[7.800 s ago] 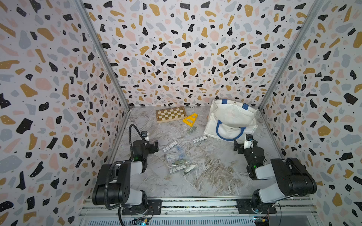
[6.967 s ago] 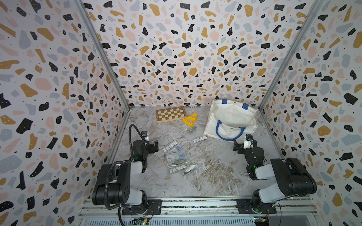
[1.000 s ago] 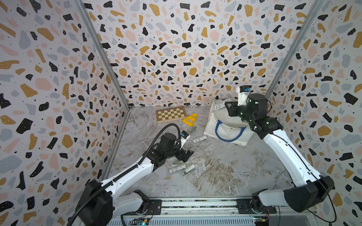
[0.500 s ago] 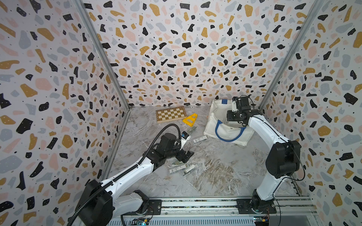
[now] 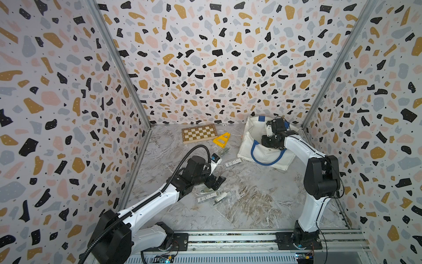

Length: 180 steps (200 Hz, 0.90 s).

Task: Put the compass set into the canvas bag
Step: Place the compass set in the canvas bag, then pick up the compass set at the center of the board.

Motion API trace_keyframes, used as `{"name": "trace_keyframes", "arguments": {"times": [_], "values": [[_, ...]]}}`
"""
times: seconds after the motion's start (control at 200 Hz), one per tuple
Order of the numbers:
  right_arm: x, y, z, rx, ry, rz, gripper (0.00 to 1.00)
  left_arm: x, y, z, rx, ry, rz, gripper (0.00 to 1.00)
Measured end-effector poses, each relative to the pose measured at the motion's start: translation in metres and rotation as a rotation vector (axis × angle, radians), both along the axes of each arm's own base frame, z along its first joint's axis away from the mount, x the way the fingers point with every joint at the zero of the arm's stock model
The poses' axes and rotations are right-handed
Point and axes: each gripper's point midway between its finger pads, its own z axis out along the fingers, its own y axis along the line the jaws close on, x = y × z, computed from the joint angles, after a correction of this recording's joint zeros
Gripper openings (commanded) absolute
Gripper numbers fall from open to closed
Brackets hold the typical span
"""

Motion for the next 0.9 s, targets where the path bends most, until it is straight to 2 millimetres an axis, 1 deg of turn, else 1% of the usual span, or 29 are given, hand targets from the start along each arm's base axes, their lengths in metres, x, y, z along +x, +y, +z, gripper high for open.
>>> {"name": "trace_keyframes", "arguments": {"times": [0.125, 0.21, 0.365, 0.405, 0.476, 0.551, 0.621, 0.676, 0.716, 0.836, 0.901], "values": [[0.001, 0.0, 0.0, 0.008, -0.001, 0.001, 0.34, 0.006, 0.006, -0.001, 0.012, -0.003, 0.049, 1.0], [0.001, -0.001, 0.0, 0.01, -0.004, 0.002, 0.42, 0.01, 0.012, 0.0, 0.016, -0.008, 0.102, 1.0], [0.002, -0.002, 0.001, 0.01, -0.005, 0.001, 0.49, 0.016, 0.028, 0.006, -0.006, -0.005, 0.212, 1.0], [0.002, -0.002, 0.002, 0.009, -0.007, 0.001, 0.5, 0.017, 0.031, 0.006, -0.006, -0.002, 0.232, 0.98], [0.003, -0.002, 0.005, 0.011, -0.014, -0.001, 0.54, 0.016, 0.036, 0.001, 0.014, 0.032, 0.257, 0.94], [0.002, -0.002, 0.013, 0.016, -0.027, 0.001, 0.59, 0.015, 0.04, -0.008, 0.053, 0.082, 0.28, 0.92], [0.0, -0.003, 0.029, 0.024, -0.052, 0.002, 0.63, 0.013, 0.043, -0.014, 0.081, 0.129, 0.296, 0.91], [-0.004, -0.004, 0.046, 0.031, -0.081, 0.001, 0.65, 0.011, 0.045, -0.019, 0.098, 0.16, 0.306, 0.9], [-0.005, -0.005, 0.062, 0.037, -0.11, 0.0, 0.67, 0.008, 0.047, -0.022, 0.11, 0.182, 0.313, 0.9], [-0.014, -0.01, 0.119, 0.06, -0.227, 0.0, 0.71, -0.004, 0.057, -0.032, 0.155, 0.239, 0.334, 0.91], [-0.021, -0.011, 0.144, 0.072, -0.28, 0.001, 0.74, -0.01, 0.063, -0.035, 0.177, 0.26, 0.342, 0.91]]}}
